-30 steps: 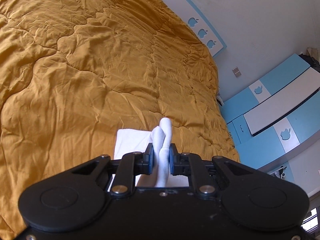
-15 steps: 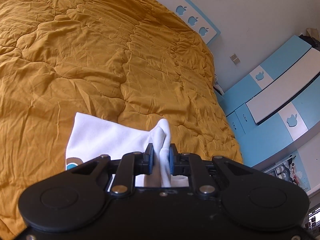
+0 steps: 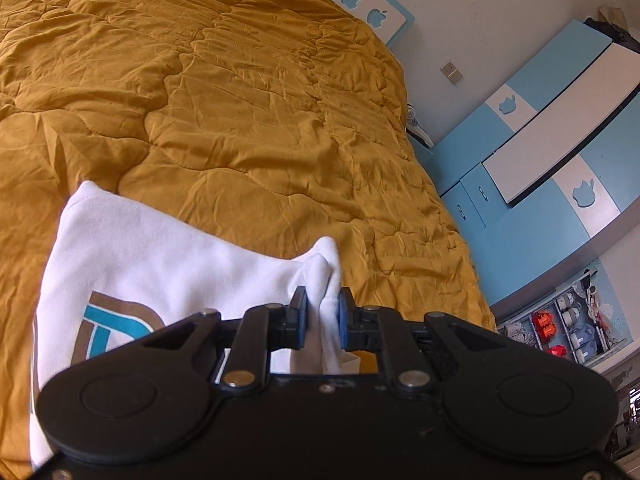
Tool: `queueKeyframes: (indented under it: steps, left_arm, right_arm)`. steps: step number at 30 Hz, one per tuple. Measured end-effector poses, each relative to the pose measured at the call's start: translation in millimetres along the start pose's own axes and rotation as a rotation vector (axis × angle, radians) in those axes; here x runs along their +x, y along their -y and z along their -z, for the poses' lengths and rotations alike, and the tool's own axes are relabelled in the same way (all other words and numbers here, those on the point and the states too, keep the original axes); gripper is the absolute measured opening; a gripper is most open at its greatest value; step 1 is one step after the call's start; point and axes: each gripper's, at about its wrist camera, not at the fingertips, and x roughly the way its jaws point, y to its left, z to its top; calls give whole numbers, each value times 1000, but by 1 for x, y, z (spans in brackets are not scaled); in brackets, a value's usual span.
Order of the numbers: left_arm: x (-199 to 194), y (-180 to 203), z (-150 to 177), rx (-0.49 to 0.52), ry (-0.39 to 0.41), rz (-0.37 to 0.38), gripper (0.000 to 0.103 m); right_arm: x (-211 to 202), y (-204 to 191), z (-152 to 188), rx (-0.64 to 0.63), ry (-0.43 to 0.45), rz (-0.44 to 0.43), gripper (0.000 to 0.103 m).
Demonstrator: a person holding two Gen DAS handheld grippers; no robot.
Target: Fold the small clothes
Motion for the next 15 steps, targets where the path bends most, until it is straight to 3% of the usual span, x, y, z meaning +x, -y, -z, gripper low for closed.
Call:
queueKeyframes:
  steps: [9,15]
  left_arm:
    - [55,33,32,30,-54,-16,12]
    - [76,36,45,62,-81,-51,13]
  right_arm:
    - [1,59,23,119,-35,71,5]
    - [8,81,37,214,-70,66,5]
